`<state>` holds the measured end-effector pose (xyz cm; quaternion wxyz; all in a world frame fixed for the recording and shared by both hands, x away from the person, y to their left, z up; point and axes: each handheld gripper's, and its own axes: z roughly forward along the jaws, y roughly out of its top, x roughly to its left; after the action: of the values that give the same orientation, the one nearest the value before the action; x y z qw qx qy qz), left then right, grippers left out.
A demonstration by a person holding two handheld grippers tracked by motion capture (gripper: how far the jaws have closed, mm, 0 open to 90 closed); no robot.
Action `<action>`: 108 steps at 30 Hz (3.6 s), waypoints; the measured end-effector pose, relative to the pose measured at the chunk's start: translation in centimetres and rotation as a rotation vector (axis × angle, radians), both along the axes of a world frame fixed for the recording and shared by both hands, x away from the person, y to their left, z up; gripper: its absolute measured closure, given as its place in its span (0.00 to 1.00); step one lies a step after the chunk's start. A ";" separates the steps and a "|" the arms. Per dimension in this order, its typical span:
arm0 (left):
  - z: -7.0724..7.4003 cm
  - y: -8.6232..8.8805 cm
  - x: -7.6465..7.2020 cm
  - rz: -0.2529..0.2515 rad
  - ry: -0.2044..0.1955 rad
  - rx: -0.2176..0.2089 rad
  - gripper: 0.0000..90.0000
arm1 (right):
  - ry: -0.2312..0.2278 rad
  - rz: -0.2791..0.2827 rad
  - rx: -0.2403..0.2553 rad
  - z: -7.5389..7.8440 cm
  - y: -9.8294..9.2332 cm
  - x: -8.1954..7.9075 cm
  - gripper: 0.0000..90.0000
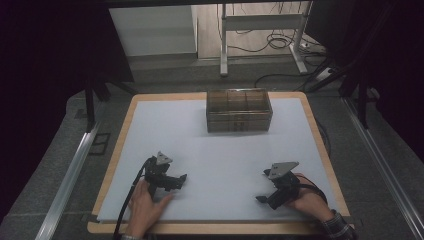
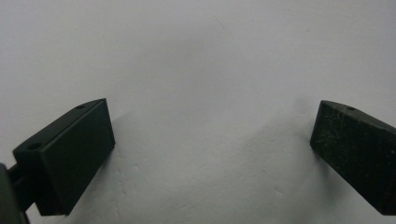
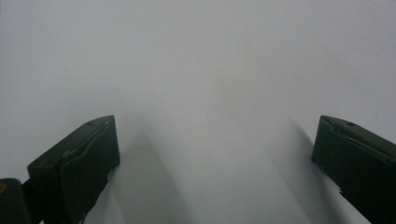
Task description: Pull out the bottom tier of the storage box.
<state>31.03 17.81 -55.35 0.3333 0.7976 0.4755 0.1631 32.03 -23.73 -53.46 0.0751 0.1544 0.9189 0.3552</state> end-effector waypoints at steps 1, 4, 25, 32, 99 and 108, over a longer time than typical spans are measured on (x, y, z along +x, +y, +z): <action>0.0 0.0 0.0 0.000 0.000 0.000 0.00 | -0.001 0.000 -0.001 0.0 0.0 0.0 0.00; 0.0 0.0 0.0 -0.001 0.000 0.000 0.00 | -0.003 0.001 0.003 0.0 0.0 0.0 0.00; 0.0 0.0 0.0 -0.001 -0.001 0.003 0.00 | -0.004 0.001 0.008 0.0 -0.1 -0.1 0.01; 0.0 0.0 0.0 -0.001 0.000 0.003 0.00 | -0.004 0.001 0.006 0.0 0.0 0.0 0.01; 0.0 0.0 0.0 0.000 0.000 0.002 0.00 | -0.226 -0.080 -0.167 2.9 1.7 3.4 0.32; 0.0 0.0 0.0 0.000 0.000 0.002 0.00 | -0.306 -0.087 -0.182 2.9 2.0 4.1 0.43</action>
<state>31.03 17.80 -55.34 0.3326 0.7979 0.4755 0.1633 36.12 -21.70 -50.55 0.2431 0.1307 0.9175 0.2863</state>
